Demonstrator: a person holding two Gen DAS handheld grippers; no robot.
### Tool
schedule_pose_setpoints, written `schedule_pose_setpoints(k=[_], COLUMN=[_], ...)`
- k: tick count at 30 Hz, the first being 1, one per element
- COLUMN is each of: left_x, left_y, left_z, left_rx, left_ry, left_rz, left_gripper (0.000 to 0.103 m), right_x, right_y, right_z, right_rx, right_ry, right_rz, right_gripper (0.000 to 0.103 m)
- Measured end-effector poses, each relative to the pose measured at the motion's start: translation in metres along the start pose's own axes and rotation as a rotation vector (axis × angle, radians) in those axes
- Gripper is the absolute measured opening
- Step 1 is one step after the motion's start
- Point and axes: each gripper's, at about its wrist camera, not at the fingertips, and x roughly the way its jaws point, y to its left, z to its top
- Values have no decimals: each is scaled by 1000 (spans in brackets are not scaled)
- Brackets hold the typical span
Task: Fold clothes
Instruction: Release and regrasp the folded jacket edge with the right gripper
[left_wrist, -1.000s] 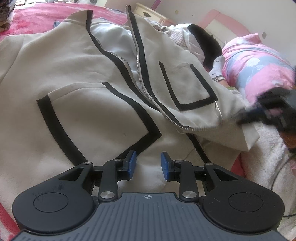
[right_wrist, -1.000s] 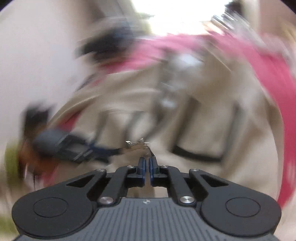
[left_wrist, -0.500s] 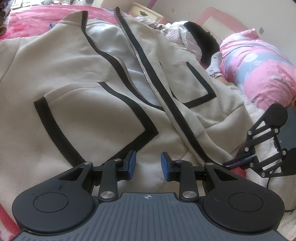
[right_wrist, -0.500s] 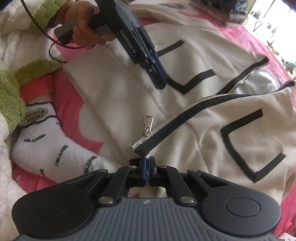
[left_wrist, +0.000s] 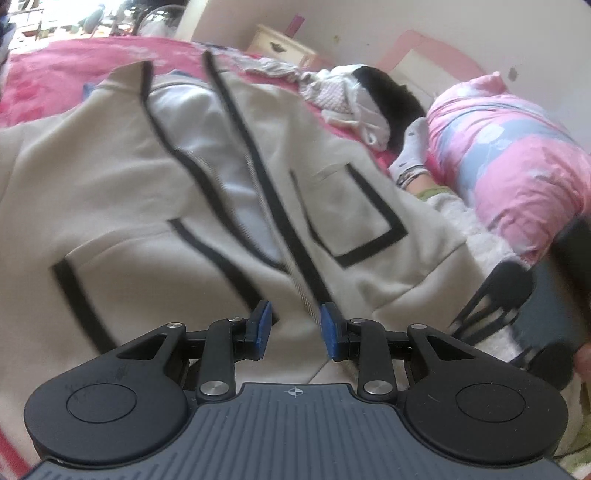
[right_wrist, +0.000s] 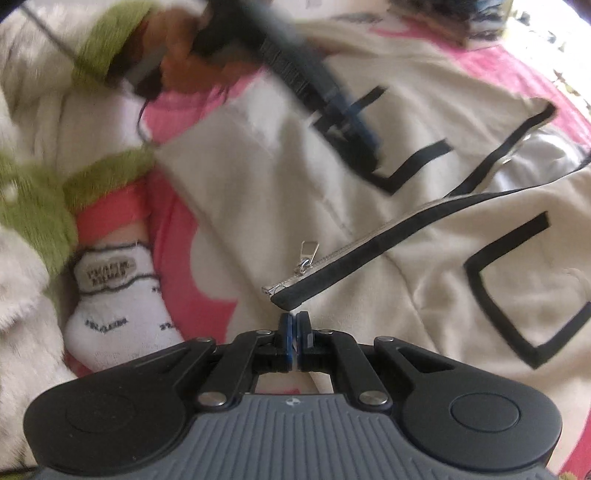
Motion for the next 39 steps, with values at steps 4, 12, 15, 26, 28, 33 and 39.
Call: schedule_pose_setpoints(k=[4,12,15,26,28,33,39], left_x=[9,21,40,70,70,70,70], left_y=[-5,-31,-44,-27,-24,-21,-19], left_z=[-4,3,7,-16,-19,-20,-20], left_rx=[33,102,134,68,65,66,74], left_ry=[34,71,97,116,108,95,86], left_rz=[-14,-97,-114,-160,-177,-215,-242], left_gripper=[29,29,29,30,30,31,32], right_x=[23,-38,-76,-89,-73,-21,44], right_y=[7,-12,-44,-197,-223,-278,-317], right_z=[-8,-40,-57,35,73,159,204], right_rx=[-40,197,402,875,847,761,744], right_ry=[72,-85,-218,-519,-498,-402,-237], right_rz=[11,-81,-124,-269,-331,-495,-641], right_gripper=[2,4,6,38,39,40,42])
